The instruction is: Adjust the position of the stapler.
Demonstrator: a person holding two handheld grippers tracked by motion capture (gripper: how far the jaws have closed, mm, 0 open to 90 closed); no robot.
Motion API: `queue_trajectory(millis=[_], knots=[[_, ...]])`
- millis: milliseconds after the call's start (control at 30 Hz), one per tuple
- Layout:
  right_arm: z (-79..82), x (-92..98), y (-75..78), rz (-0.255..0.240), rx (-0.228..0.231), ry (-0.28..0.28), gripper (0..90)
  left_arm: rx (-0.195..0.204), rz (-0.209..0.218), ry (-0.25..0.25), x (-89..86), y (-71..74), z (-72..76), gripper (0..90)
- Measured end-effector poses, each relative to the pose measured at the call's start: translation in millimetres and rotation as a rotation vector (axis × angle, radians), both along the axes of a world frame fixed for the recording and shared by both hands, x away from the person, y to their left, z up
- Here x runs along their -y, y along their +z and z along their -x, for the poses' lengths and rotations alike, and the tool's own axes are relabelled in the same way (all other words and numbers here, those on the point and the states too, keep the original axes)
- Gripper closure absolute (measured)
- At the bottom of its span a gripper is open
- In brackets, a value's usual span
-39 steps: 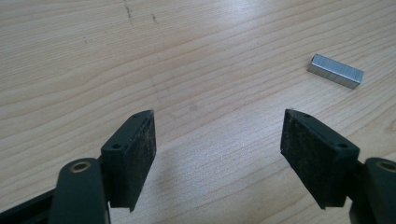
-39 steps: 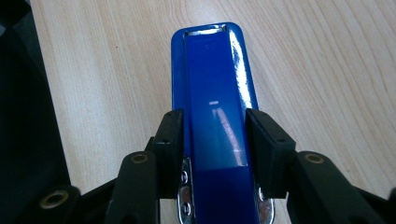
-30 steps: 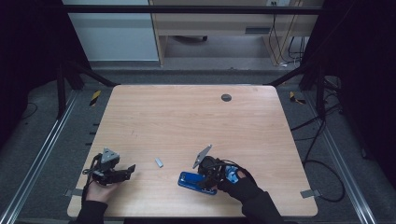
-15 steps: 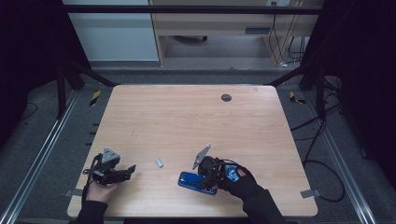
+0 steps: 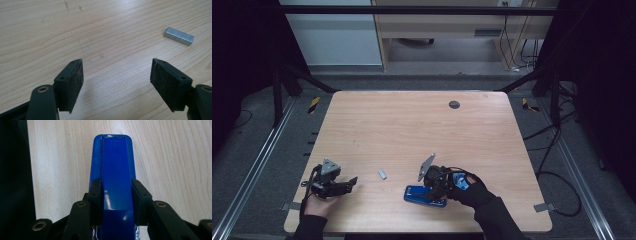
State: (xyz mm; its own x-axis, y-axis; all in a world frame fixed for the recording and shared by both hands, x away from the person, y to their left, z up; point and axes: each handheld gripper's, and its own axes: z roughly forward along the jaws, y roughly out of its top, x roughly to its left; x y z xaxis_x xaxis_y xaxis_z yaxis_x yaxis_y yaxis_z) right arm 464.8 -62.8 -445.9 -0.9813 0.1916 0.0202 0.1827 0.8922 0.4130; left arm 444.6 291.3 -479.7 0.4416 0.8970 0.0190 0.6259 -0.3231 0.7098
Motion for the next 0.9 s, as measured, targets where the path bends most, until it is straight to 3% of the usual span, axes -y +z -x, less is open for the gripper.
queue_trajectory(millis=[300, 467, 800, 900], knots=[[-7.3, -1.9, 1.6, 0.002, -0.004, 0.072, 65.8, -0.001, 0.001, -0.001, 0.1, -0.4, -0.4, 26.5], [-11.5, 2.2, -2.9, -0.021, 0.001, 0.110, 65.8, -0.006, 0.003, 0.003, 0.6, -1.0, -0.5, 26.5], [-12.5, 4.7, -7.8, -0.023, 0.006, 0.122, 64.9, -0.006, -0.001, -0.002, 1.1, -1.4, -0.6, 26.5], [-10.4, 3.8, -8.4, -0.033, 0.001, 0.095, 60.5, -0.011, -0.001, -0.002, 1.3, -1.7, -0.8, 26.5]])
